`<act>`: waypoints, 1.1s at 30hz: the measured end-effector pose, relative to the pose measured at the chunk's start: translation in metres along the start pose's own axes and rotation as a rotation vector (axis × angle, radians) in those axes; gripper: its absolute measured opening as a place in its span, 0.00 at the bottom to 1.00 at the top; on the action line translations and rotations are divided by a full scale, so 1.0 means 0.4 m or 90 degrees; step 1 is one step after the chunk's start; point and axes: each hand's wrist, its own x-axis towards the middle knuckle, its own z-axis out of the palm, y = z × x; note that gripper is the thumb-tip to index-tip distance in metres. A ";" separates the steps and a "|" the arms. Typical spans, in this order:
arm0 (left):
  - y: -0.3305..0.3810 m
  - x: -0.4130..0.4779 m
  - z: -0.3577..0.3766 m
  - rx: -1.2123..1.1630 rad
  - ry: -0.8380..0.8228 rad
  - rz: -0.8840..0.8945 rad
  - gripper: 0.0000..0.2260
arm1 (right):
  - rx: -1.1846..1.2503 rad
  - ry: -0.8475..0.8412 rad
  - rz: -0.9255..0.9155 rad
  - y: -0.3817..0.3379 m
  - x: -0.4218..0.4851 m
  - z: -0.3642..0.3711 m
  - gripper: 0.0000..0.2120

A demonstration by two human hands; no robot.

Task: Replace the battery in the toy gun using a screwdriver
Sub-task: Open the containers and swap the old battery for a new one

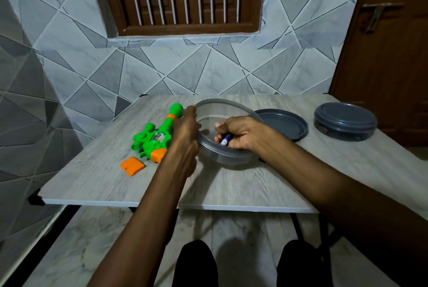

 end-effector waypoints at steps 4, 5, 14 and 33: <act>-0.005 -0.003 0.007 0.006 -0.003 -0.022 0.19 | -0.172 -0.046 0.052 -0.009 -0.009 -0.002 0.12; -0.003 -0.004 0.007 0.008 -0.003 -0.018 0.19 | -0.210 -0.057 0.054 -0.013 -0.010 -0.003 0.12; 0.002 0.008 0.000 -0.007 0.014 0.007 0.10 | -0.796 -0.042 -0.215 -0.020 -0.025 -0.023 0.07; -0.002 0.027 -0.018 -0.048 -0.044 -0.033 0.19 | 0.234 -0.247 0.006 -0.109 -0.022 -0.113 0.07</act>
